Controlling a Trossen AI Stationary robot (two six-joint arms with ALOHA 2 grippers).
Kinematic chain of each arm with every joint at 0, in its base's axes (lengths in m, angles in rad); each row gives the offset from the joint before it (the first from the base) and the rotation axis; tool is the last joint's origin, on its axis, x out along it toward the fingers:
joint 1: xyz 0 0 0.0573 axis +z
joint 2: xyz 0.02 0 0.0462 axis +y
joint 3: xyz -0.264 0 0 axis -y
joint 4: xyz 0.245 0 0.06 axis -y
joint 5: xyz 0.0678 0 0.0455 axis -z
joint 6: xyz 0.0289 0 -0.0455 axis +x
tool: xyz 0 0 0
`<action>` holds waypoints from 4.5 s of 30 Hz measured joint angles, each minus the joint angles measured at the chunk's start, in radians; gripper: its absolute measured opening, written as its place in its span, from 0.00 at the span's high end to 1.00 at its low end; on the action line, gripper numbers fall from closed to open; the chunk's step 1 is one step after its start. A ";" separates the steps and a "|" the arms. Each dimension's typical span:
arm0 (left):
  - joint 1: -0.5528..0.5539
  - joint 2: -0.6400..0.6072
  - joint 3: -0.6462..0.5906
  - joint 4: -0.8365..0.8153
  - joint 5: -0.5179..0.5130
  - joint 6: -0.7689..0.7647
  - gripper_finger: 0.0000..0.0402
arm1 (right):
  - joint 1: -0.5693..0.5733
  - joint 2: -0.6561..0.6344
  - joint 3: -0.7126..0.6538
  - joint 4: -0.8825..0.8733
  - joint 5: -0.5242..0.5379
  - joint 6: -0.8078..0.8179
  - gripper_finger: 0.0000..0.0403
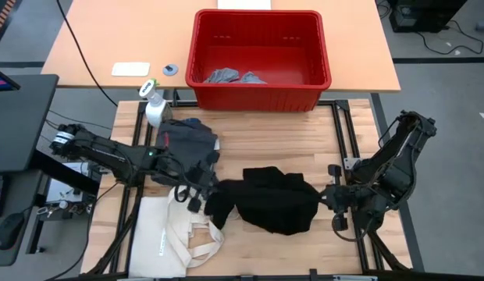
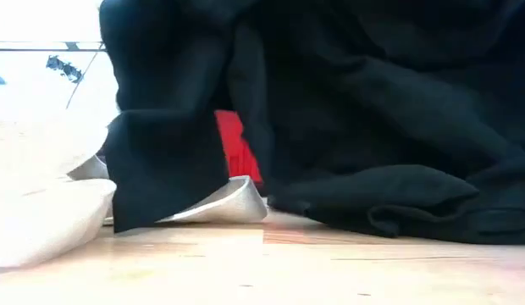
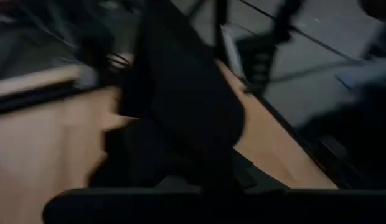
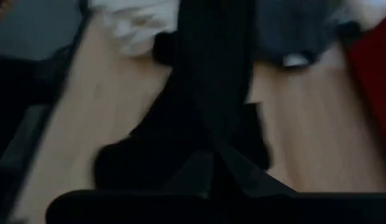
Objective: Fold Laundry from Bin
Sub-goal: Fold the black shirt
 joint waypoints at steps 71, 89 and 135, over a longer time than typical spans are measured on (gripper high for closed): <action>-0.065 0.386 -0.178 0.618 -0.707 0.261 0.40 | -0.279 0.000 -0.710 1.002 0.207 0.001 0.95; -0.223 0.297 -0.139 0.458 -0.934 0.248 0.13 | -0.266 -0.011 -0.708 0.954 0.107 0.062 0.57; 0.194 0.345 -0.141 0.366 -0.711 0.156 0.59 | -0.327 0.383 -0.448 0.849 -0.154 0.022 0.55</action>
